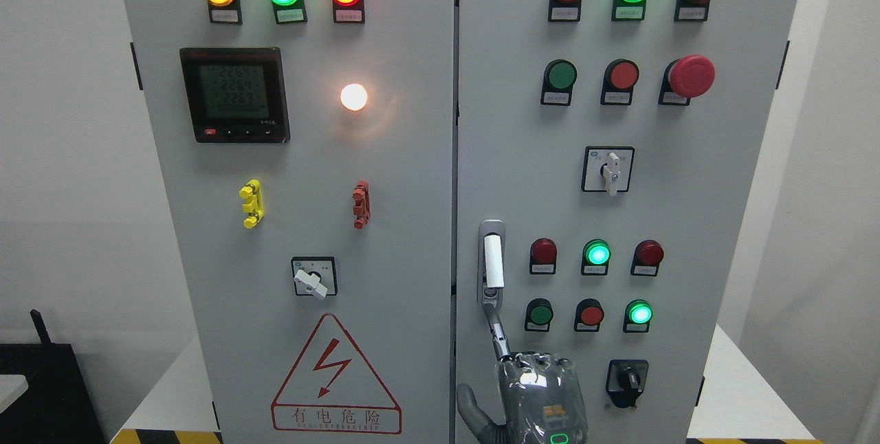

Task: Release door handle

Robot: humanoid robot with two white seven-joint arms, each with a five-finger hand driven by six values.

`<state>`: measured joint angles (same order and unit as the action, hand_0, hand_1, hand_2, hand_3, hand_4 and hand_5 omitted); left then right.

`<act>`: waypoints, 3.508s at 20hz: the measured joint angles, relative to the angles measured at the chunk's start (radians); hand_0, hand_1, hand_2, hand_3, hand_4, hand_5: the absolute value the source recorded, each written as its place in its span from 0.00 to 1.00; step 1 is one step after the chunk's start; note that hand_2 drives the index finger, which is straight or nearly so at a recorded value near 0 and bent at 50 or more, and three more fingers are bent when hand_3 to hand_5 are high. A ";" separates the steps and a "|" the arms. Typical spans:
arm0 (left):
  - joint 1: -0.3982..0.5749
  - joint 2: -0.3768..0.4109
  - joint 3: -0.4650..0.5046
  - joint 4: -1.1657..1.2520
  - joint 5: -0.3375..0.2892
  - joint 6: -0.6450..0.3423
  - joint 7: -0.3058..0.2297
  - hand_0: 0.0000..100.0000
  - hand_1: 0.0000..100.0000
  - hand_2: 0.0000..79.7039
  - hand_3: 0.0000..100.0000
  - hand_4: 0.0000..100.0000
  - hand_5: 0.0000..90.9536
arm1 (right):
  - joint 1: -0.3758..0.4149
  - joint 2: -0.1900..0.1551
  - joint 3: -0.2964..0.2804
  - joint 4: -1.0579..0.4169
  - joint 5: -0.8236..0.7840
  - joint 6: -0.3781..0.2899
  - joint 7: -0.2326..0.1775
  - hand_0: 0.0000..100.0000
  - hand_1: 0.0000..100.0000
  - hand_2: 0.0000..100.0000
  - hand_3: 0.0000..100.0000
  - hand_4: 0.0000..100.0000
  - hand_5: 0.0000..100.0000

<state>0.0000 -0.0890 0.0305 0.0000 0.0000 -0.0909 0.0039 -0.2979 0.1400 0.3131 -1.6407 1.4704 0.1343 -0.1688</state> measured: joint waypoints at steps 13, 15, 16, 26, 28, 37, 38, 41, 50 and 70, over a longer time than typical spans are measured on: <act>0.000 0.000 0.003 0.000 0.000 0.000 0.000 0.12 0.39 0.00 0.00 0.00 0.00 | -0.003 0.000 -0.002 -0.001 -0.007 -0.005 -0.075 0.33 0.39 0.08 1.00 1.00 0.99; 0.000 0.000 0.003 0.000 0.000 0.000 0.000 0.12 0.39 0.00 0.00 0.00 0.00 | -0.003 0.000 -0.002 -0.002 -0.007 -0.006 -0.084 0.33 0.39 0.13 1.00 0.98 0.99; 0.000 0.000 0.004 0.000 0.000 0.000 0.000 0.12 0.39 0.00 0.00 0.00 0.00 | -0.003 0.000 -0.002 -0.002 -0.007 -0.008 -0.089 0.34 0.40 0.26 1.00 0.94 0.99; 0.000 0.000 0.004 0.000 0.000 0.000 0.000 0.12 0.39 0.00 0.00 0.00 0.00 | -0.004 0.000 -0.010 -0.009 -0.034 -0.009 -0.119 0.47 0.38 0.76 1.00 0.92 0.97; 0.000 0.000 0.004 0.000 0.000 0.000 0.000 0.12 0.39 0.00 0.00 0.00 0.00 | -0.004 0.000 -0.013 -0.012 -0.042 -0.009 -0.121 0.47 0.35 0.86 1.00 1.00 0.97; 0.000 0.000 0.005 0.000 0.000 0.000 0.000 0.12 0.39 0.00 0.00 0.00 0.00 | -0.013 0.001 -0.029 -0.023 -0.076 -0.009 -0.125 0.39 0.30 1.00 1.00 1.00 0.97; 0.000 0.000 0.005 0.000 0.000 0.000 0.000 0.12 0.39 0.00 0.00 0.00 0.00 | -0.016 0.001 -0.031 -0.024 -0.078 -0.009 -0.125 0.38 0.31 1.00 1.00 1.00 0.97; 0.000 0.000 0.005 0.000 0.000 0.000 0.000 0.12 0.39 0.00 0.00 0.00 0.00 | -0.026 0.001 -0.035 -0.026 -0.083 -0.009 -0.126 0.33 0.32 1.00 1.00 1.00 0.97; 0.000 0.000 0.005 0.000 0.000 0.000 0.003 0.12 0.39 0.00 0.00 0.00 0.00 | -0.081 0.004 -0.052 -0.031 -0.087 -0.009 -0.117 0.31 0.35 1.00 1.00 1.00 0.97; 0.000 0.000 0.005 0.000 0.000 0.000 -0.001 0.12 0.39 0.00 0.00 0.00 0.00 | -0.167 0.005 -0.068 -0.033 -0.079 -0.009 -0.097 0.26 0.43 1.00 1.00 1.00 0.96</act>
<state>0.0000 -0.0890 0.0353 0.0000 0.0000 -0.0909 0.0033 -0.4652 0.1453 0.2453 -1.6732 1.3912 0.1251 -0.2660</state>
